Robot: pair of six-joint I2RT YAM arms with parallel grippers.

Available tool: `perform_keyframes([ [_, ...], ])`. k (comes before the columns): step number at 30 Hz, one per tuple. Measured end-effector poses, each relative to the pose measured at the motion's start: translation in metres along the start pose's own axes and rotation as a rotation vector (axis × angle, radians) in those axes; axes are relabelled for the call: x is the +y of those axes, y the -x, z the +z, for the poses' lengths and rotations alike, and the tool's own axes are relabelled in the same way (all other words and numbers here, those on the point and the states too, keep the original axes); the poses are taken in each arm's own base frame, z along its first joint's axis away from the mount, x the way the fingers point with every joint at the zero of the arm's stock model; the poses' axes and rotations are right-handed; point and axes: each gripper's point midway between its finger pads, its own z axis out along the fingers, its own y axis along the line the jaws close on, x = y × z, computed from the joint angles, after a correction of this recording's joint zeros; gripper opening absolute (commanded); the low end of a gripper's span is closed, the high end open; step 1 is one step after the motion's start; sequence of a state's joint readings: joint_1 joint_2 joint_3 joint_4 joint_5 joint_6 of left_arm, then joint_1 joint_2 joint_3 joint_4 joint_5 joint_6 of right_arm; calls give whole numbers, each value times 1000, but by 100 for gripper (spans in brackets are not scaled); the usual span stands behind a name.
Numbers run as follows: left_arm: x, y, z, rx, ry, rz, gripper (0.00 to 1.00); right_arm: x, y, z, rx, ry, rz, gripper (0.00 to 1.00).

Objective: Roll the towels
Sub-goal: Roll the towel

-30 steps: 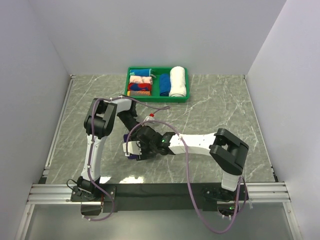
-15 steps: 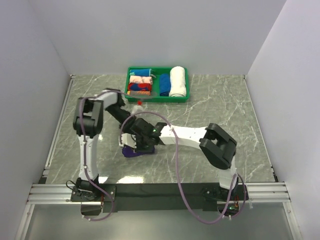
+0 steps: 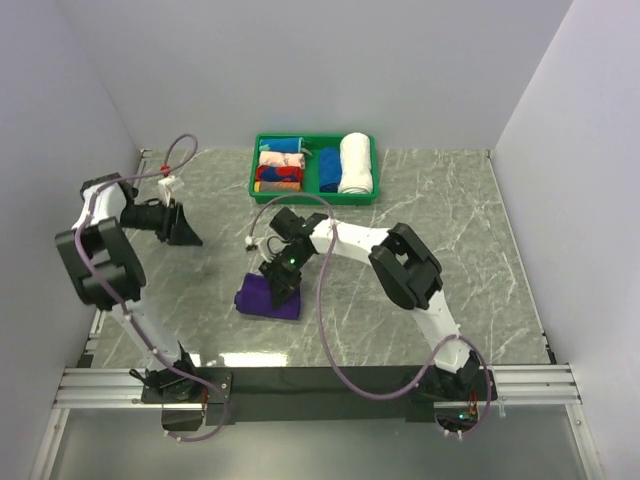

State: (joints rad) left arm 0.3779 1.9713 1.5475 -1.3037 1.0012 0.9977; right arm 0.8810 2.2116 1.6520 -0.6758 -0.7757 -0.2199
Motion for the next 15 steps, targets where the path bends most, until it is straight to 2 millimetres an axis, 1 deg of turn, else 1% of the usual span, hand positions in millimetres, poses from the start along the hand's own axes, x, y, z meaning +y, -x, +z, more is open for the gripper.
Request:
perform_keyframes([
  [2,-16,-11,-7,8,30,42,57,-2,0,-1,-10,75,68,0],
  [4,-37,-25,-9,32,57,107,60,-5,-1,-2,-20,148,126,0],
  [7,-69,-49,-7,82,106,264,66,-6,-3,-3,-23,227,183,0],
  [9,-85,-62,-2,115,133,385,69,-7,-4,-3,-10,277,226,0],
  [11,-103,-78,9,155,139,522,70,-8,-3,-3,2,322,267,0],
  [13,-119,-96,26,204,117,658,71,-9,-4,-2,14,360,313,0],
  [15,-131,-110,45,242,82,786,71,-9,-4,-3,20,389,351,0],
])
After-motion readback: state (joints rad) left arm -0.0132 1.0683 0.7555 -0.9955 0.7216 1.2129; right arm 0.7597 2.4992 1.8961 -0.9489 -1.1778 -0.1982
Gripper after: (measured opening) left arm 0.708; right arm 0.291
